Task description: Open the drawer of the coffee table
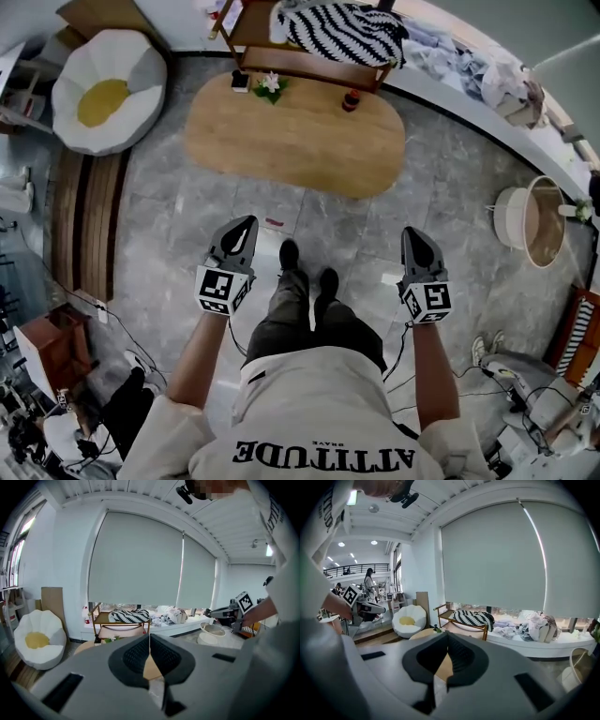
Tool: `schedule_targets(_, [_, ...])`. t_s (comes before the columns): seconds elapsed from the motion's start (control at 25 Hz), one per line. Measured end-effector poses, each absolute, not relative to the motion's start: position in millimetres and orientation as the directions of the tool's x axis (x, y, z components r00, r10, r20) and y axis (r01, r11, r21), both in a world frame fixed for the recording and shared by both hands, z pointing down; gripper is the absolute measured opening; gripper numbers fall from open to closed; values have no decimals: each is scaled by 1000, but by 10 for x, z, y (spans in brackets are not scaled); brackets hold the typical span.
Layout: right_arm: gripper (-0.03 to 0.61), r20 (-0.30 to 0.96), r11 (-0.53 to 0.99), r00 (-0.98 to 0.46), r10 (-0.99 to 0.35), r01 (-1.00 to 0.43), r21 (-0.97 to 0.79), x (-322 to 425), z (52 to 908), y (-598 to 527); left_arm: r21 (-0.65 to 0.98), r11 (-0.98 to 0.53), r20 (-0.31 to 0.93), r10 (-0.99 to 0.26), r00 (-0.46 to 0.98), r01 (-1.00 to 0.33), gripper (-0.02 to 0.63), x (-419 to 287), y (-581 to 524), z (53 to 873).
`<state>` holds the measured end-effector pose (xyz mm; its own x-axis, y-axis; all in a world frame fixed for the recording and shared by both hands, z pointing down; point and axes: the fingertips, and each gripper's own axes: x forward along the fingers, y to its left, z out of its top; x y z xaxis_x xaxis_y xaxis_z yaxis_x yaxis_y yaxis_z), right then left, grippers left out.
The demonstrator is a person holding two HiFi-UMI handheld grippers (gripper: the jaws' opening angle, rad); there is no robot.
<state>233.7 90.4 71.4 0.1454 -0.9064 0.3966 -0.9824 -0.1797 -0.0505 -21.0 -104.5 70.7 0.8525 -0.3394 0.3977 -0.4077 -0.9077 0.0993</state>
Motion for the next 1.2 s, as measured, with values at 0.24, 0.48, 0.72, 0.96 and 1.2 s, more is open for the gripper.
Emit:
schedule_targets(0.24, [18, 445, -218, 164, -880, -973, -73, 2361, 1123, 782, 127, -916, 407, -303, 862, -382, 21, -95, -1275, 1081])
schedule_targets(0.48, [18, 479, -260, 178, -860, -959, -110, 2353, 1596, 670, 149, -926, 451, -250, 857, -348, 21, -45, -1375, 1637])
schedule_targets(0.72, [19, 532, -272, 163, -831, -953, -131, 2315, 2135, 724, 154, -935, 487, -209, 848, -319, 21, 32, -1294, 2193])
schedule_targets(0.96, [20, 572, -274, 145, -808, -951, -145, 2314, 2769, 755, 178, -929, 517, -193, 834, -325, 23, 88, -1266, 2801])
schedule_targets(1.2, [22, 602, -263, 117, -790, -951, -161, 2371, 3436, 820, 177, -932, 551, -173, 817, -317, 23, 133, -1173, 3464])
